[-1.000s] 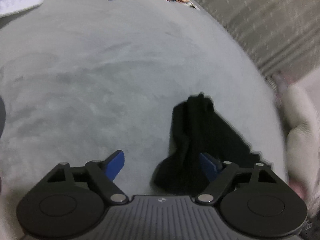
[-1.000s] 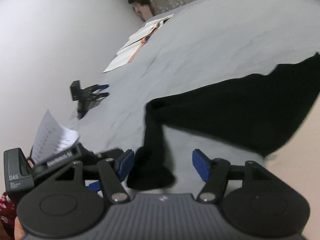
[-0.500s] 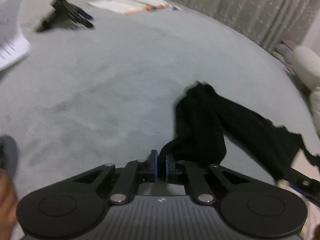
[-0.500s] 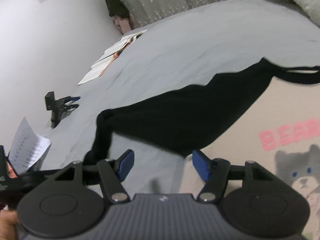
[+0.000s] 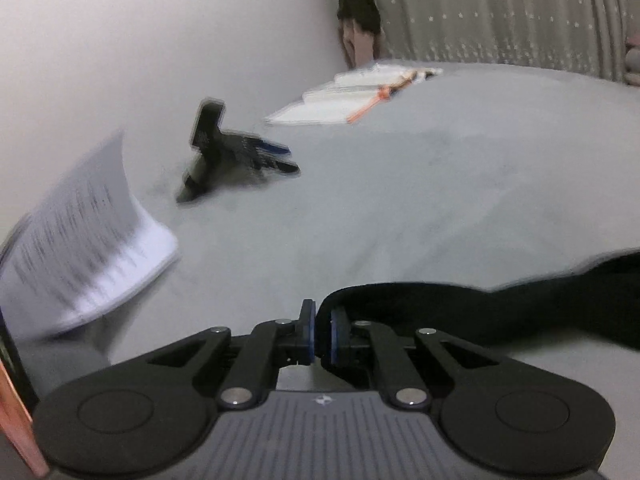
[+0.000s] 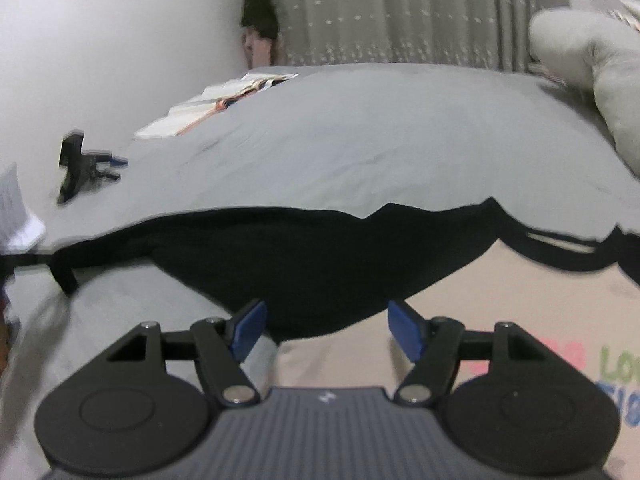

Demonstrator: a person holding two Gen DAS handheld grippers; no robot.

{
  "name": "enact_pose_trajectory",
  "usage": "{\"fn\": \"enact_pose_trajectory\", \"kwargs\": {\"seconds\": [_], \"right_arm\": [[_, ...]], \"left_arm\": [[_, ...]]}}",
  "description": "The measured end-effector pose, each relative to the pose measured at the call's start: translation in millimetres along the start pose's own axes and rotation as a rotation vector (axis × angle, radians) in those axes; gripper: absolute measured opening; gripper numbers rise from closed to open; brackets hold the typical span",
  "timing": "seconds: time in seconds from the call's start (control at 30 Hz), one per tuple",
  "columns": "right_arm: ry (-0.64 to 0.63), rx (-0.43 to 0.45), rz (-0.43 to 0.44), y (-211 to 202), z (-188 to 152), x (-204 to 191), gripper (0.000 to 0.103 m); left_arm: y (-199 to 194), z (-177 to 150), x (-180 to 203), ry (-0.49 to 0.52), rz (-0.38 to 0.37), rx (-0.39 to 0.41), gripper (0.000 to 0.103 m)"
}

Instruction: Fold clothes

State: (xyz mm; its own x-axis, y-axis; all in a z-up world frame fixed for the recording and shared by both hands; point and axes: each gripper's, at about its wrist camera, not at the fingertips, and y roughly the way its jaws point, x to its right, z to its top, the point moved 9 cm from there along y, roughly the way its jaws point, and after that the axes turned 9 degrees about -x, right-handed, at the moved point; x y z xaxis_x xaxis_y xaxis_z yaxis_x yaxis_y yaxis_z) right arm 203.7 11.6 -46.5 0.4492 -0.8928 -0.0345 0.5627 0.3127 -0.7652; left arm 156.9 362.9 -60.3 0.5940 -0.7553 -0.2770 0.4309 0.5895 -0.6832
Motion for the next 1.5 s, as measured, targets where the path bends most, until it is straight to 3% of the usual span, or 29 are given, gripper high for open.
{"fn": "enact_pose_trajectory", "kwargs": {"seconds": [0.2,0.33,0.47,0.57,0.63,0.7,0.8,0.9,1.03,1.1,1.17,1.3,1.4,1.5], "right_arm": [[-0.250,0.053,-0.025,-0.9,1.0,-35.6,0.065],[-0.431,0.081,0.000,5.2,2.9,-72.7,0.059],[-0.515,0.071,0.034,14.9,3.0,-98.8,0.053],[-0.557,0.047,0.042,26.8,1.5,-111.9,0.042],[-0.572,0.044,0.041,33.8,0.2,-118.3,0.039],[-0.576,0.050,0.041,39.5,0.7,-123.3,0.034],[-0.558,0.046,0.022,47.6,2.9,-128.1,0.011],[-0.538,0.029,0.066,42.1,6.4,-130.1,0.013],[-0.420,0.049,0.159,25.5,27.9,-105.3,0.016],[-0.362,0.049,0.176,21.9,43.8,-87.9,0.016],[-0.322,0.051,0.174,23.6,60.3,-71.3,0.017],[-0.358,0.029,0.134,45.1,81.2,-55.0,0.031],[-0.382,-0.007,0.148,70.1,89.6,-52.8,0.033],[-0.427,-0.044,0.156,93.5,89.5,-57.9,0.039]], "left_arm": [[14.0,30.9,-13.8,-0.032,0.008,-0.025,0.006],[35.6,46.8,-12.8,-0.103,-0.062,-0.120,0.010],[56.5,57.3,-7.1,-0.162,-0.132,-0.190,0.016],[56.4,57.1,-11.3,-0.204,-0.178,-0.198,0.031],[54.1,55.9,-15.7,-0.231,-0.199,-0.195,0.057],[51.0,51.8,-22.1,-0.259,-0.212,-0.193,0.066],[49.8,41.4,-21.3,-0.260,-0.243,-0.228,0.070],[49.4,32.2,-15.0,-0.221,-0.261,-0.266,0.070],[48.4,19.8,-15.7,-0.243,-0.287,-0.289,0.067],[49.7,11.7,-14.7,-0.285,-0.347,-0.317,0.057],[51.1,6.9,-17.2,-0.353,-0.403,-0.344,0.055],[48.7,5.8,-31.3,-0.456,-0.424,-0.360,0.054],[46.1,7.0,-40.2,-0.480,-0.394,-0.348,0.057],[56.2,-2.9,-33.1,-0.516,-0.446,-0.421,0.057]]}}
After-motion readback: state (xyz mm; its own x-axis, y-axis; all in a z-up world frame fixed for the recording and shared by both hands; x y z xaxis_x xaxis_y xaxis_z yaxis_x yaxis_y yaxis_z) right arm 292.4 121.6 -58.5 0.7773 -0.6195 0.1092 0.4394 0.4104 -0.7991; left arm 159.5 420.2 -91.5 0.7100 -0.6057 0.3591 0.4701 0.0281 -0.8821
